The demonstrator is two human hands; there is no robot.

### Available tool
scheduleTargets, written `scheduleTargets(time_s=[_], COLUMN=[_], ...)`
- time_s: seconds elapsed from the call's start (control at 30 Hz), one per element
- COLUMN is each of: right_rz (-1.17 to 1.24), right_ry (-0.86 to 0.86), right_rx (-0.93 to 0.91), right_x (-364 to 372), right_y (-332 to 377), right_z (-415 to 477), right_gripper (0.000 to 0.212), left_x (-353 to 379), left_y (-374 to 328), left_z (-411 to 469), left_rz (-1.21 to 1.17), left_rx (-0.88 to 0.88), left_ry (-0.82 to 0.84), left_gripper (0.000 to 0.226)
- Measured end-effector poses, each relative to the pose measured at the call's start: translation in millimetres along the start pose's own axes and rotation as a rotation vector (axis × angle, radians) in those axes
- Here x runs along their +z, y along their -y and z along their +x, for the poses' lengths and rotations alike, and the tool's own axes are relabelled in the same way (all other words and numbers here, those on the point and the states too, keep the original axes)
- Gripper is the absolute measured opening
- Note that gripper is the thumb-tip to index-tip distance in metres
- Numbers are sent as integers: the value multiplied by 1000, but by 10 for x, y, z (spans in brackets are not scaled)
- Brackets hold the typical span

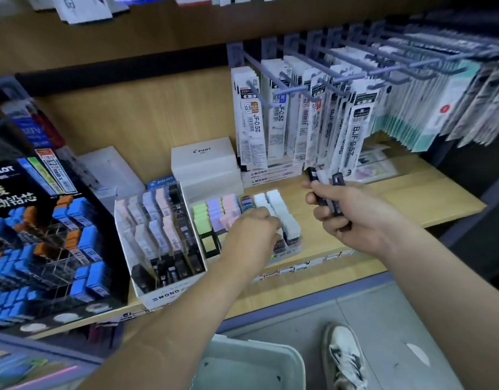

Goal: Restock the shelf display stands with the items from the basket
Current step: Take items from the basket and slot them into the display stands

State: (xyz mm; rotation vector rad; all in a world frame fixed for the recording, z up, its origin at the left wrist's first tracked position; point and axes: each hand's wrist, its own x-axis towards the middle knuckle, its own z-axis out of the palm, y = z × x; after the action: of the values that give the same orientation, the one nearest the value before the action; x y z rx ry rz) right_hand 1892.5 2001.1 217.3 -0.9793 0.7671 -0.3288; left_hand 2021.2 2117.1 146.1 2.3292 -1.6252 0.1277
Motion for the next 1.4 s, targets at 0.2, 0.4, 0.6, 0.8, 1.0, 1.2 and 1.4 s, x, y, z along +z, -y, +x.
scheduleTargets(time_s=[0.2,0.4,0.6,0.8,1.0,1.2,1.4], right_rz=[-40,-171,-297,-293,-203,-224,-241], right_ry=[2,232,410,445,387,307,317], right_rx=[-2,56,-2,52,129,88,89], right_x=[47,203,557,856,1104,1282,1375], right_y=[1,-13,-121,-277,-346,-449,-522], right_z=[-36,-174,-251,-190,-115,-52,-34], right_gripper=[15,14,10,35,23,18,15], left_x=[-2,-766,-1150,-1328,-1660,-1543,-1471], left_y=[-39,4,194,487,1070,1346,1410], left_z=[1,-106,-359,-629,-846,-1059,-1118], left_rz=[2,-1134,-1326,-1360,-908,-368,-373], left_rx=[-18,-517,-485,-541,-577,-578,-580], left_ry=[-55,-93,-48,-168,-353,-179,-159], left_gripper=[17,18,7,13,9,8,10])
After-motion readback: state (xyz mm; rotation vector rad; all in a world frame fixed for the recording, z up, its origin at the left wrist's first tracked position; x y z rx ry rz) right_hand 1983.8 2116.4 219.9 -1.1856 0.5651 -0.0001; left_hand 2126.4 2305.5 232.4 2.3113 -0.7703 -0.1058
